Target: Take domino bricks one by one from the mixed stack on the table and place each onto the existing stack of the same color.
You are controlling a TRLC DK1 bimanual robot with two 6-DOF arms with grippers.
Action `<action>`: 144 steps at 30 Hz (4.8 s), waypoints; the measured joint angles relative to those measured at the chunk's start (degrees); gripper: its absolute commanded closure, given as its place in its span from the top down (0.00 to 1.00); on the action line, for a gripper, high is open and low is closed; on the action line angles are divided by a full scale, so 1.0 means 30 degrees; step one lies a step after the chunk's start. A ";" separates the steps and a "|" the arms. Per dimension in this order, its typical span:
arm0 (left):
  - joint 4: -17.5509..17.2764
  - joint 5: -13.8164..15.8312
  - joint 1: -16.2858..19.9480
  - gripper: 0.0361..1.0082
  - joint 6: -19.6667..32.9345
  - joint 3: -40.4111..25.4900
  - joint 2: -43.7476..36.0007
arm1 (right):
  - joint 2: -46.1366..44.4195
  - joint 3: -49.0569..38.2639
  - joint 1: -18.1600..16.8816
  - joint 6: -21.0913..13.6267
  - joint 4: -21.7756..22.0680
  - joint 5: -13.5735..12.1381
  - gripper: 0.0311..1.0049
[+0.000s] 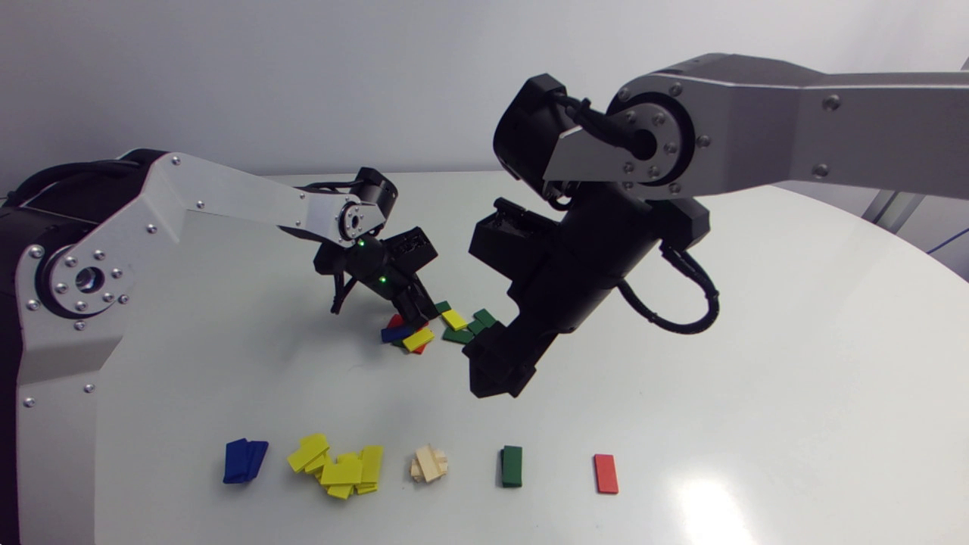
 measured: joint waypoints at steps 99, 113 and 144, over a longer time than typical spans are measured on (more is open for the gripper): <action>0.0721 -0.5967 -0.6397 0.89 -1.4025 -0.4641 -0.7963 | -0.7009 -0.7745 -0.5464 -0.1231 0.4503 -0.0991 0.96; 0.2718 -0.4932 -0.3468 0.92 -0.6812 -1.2706 -1.5854 | 0.1005 -0.3672 -0.5020 -0.6105 0.5945 0.0648 0.96; 0.3738 -0.3861 -0.2863 0.92 -0.5530 -1.4906 -1.7005 | 0.4328 -0.4284 -0.2346 -0.7548 0.7337 0.4153 0.96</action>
